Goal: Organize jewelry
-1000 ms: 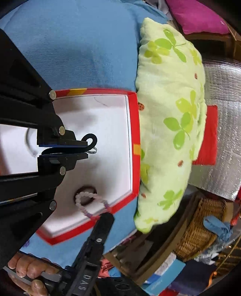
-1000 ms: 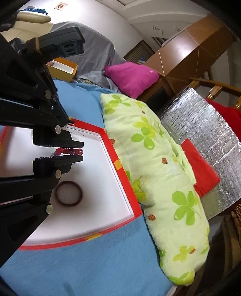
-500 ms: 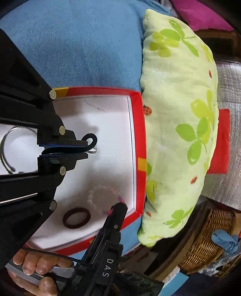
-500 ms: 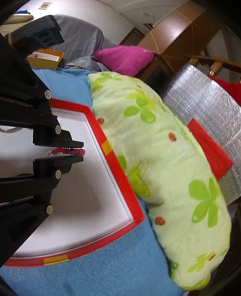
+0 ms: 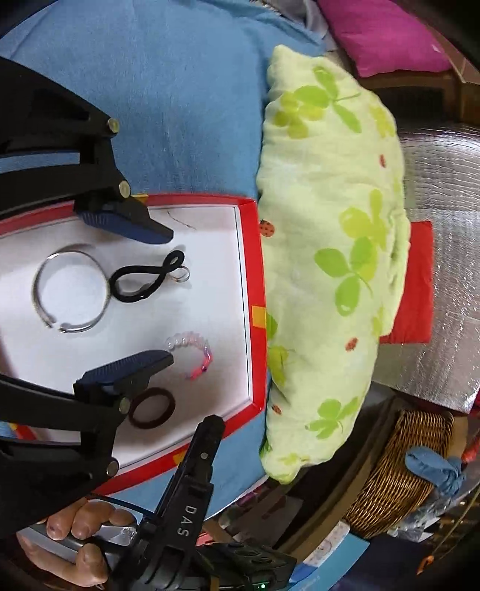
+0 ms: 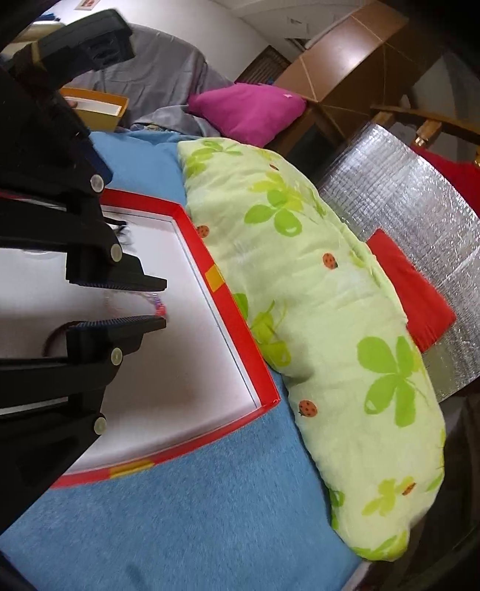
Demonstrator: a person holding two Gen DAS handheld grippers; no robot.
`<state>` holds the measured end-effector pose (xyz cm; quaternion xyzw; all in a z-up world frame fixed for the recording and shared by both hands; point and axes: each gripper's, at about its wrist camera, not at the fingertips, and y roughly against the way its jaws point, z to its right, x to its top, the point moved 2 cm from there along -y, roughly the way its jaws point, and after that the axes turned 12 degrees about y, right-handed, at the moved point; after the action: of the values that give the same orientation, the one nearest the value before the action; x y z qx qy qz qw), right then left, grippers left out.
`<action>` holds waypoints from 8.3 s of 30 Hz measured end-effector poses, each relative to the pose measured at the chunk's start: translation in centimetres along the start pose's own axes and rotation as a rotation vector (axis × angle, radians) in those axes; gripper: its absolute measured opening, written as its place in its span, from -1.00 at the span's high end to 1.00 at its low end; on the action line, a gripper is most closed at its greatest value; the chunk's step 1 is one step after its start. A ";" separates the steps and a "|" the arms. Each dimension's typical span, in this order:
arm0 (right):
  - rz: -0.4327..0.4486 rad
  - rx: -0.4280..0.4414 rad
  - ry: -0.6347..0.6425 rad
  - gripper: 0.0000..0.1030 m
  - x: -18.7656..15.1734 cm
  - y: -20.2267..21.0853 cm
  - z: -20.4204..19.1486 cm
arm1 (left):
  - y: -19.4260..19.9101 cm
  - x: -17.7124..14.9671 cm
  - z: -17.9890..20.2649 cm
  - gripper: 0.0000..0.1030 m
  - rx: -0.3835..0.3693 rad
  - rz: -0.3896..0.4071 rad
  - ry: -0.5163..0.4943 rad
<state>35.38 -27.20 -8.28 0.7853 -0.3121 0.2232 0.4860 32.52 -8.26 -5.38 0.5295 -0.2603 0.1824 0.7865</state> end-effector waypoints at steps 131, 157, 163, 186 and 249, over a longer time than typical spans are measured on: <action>0.209 0.019 0.218 0.80 -11.6 16.9 -5.5 | 11.5 -10.6 1.3 0.85 -0.040 0.108 -0.011; 0.035 -0.037 0.034 0.72 -7.9 7.5 0.7 | 2.8 -9.5 4.0 0.67 0.017 -0.032 -0.047; 0.059 -0.025 0.033 0.70 -7.9 9.5 0.9 | 4.8 -10.0 2.8 0.08 0.084 0.021 -0.064; 0.020 -0.078 0.058 0.36 -13.0 16.8 2.5 | 11.5 -17.9 -2.8 -0.24 0.206 -0.011 -0.061; -0.209 -0.200 0.120 0.57 -19.5 13.1 0.8 | 7.9 -22.6 -1.9 -0.69 0.202 -0.078 -0.041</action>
<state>12.34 -26.97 -13.20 0.7464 -0.2197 0.1860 0.6000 10.45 -3.83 -13.76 0.6195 -0.2357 0.1659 0.7302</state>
